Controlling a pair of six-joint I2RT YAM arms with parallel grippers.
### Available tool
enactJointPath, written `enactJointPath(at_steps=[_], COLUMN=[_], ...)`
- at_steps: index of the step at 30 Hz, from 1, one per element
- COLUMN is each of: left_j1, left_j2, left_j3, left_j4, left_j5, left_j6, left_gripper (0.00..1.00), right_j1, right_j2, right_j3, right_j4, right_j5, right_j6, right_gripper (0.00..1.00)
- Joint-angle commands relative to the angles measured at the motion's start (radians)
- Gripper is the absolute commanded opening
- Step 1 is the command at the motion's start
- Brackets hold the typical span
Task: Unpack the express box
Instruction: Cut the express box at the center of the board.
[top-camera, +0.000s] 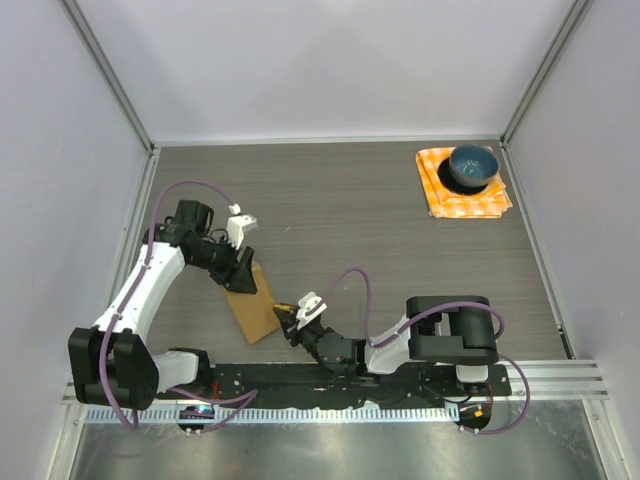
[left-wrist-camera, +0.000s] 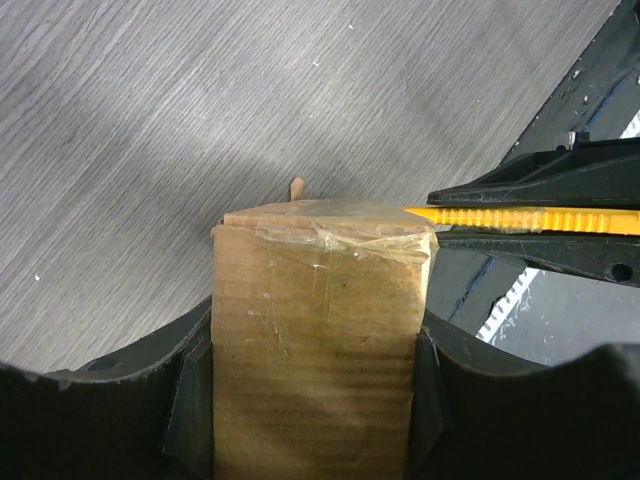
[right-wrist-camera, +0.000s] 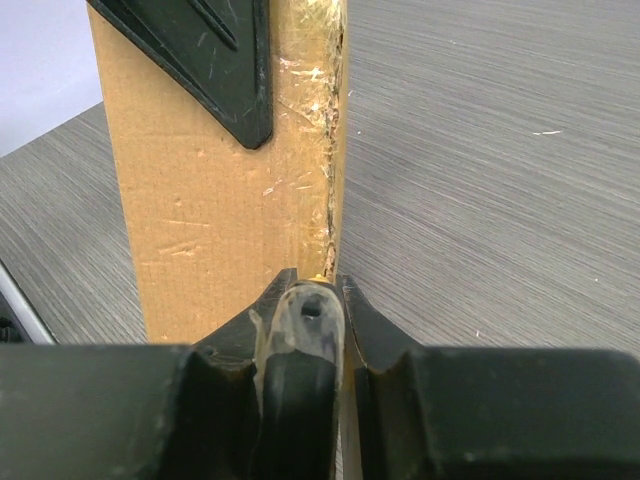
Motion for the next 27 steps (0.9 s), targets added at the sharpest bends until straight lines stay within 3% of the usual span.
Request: enactJointPath(at_steps=[1,27], left_j1=[0.032,0.043], left_j2=[0.021,0.023], left_j3=[0.0,0.002], left_j4=[0.135,0.134], left_j5=[-0.056,-0.057], left_j6=[0.063,0.071], left_gripper=[0.4,0.4], right_j1=[0.068,0.084], right_j2=[0.096,0.122], right_j3=[-0.082,-0.066], right_j4=[-0.449,-0.519], right_j5=[-0.198,-0.202], right_j6=[0.132,0.18], right_gripper=[0.01,0.01])
